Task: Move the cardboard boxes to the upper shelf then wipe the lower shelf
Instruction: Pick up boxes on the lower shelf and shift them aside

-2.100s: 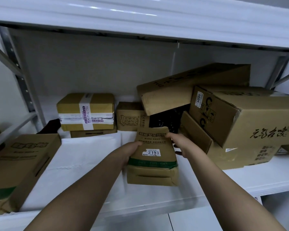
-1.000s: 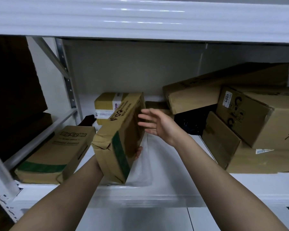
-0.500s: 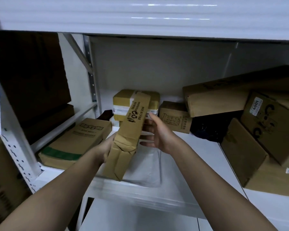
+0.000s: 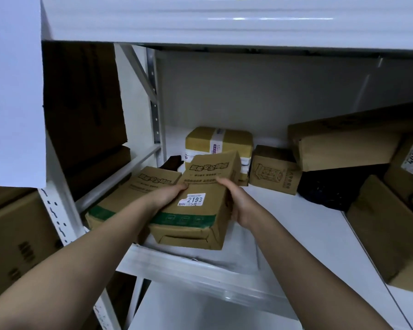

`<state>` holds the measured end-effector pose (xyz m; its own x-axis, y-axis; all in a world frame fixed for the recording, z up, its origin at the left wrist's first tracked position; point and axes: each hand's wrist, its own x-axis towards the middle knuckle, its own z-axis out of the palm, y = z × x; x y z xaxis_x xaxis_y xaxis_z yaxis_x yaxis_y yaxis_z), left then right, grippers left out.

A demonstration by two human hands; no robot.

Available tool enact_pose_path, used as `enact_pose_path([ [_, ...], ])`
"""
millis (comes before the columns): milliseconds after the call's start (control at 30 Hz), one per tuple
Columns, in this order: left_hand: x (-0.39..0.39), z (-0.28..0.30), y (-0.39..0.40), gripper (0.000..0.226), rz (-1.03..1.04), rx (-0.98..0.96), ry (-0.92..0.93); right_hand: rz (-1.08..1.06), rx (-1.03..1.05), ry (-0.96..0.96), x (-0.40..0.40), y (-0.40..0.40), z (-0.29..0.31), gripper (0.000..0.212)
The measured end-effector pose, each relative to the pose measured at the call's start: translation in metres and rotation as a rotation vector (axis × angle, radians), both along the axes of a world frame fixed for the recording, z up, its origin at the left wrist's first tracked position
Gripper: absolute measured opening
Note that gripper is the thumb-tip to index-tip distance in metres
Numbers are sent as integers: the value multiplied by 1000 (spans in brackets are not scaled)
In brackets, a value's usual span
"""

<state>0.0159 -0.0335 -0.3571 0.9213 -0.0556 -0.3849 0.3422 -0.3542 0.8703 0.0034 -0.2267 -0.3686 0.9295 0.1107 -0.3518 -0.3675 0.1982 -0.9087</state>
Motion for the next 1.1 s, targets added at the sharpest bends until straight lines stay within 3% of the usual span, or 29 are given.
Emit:
enact_pose_path([
  [100,7,2,7,40,-51,197,-202,-77,7,2,8,10,-12,63],
  [333,26,-9,39,34,60,351,-462,-84,-67,17,16,29,-42,62],
  [500,38,-23,57,23,-88,490,-429,-213,-71,38,22,37,-57,64],
  [733,52,-40,67,50,-228,780,-401,-195,-67,-24,33,48,-69,46],
  [1000,57,-44,65,58,-293,813,-457,-299,-237,-18,39,51,-81,38],
  [1100,58,-45,61,56,-310,822,-466,-295,-282,-25,41,53,-82,45],
])
